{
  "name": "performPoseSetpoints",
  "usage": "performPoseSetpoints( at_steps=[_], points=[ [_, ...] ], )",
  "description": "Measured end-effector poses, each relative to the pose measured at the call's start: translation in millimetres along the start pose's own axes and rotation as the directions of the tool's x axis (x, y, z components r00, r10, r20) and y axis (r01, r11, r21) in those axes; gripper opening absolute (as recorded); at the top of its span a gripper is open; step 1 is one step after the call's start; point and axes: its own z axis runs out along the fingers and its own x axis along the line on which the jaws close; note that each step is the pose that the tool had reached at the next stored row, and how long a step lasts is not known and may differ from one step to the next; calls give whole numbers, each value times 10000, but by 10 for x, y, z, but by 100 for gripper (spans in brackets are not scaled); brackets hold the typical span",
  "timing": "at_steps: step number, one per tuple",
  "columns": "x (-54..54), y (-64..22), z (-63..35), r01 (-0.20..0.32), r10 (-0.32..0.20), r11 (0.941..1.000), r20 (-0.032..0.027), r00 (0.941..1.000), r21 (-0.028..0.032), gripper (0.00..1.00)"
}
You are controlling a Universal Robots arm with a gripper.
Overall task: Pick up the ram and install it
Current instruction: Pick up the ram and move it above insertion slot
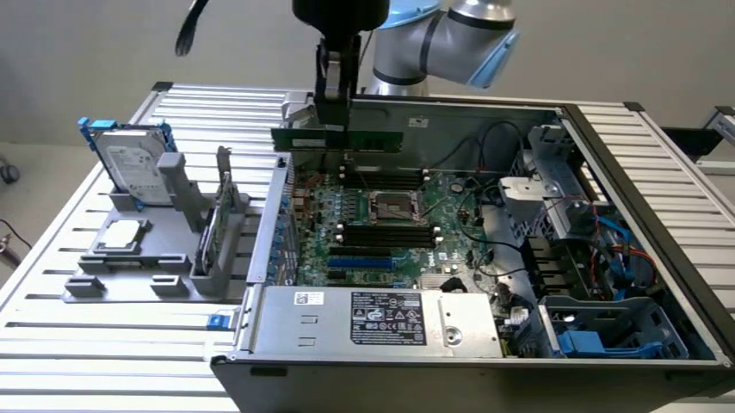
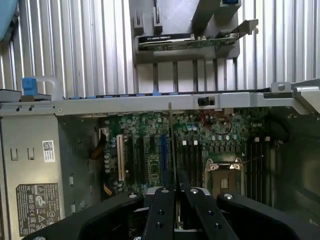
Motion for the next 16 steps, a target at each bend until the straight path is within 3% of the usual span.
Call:
performPoseSetpoints(
  at_steps=[9,16],
  points=[
    [-52,-390,153,-22,22,10000,5,10000,0,14],
    [-83,-550,276,-107,107,9999,14,9999,-2,14]
  ],
)
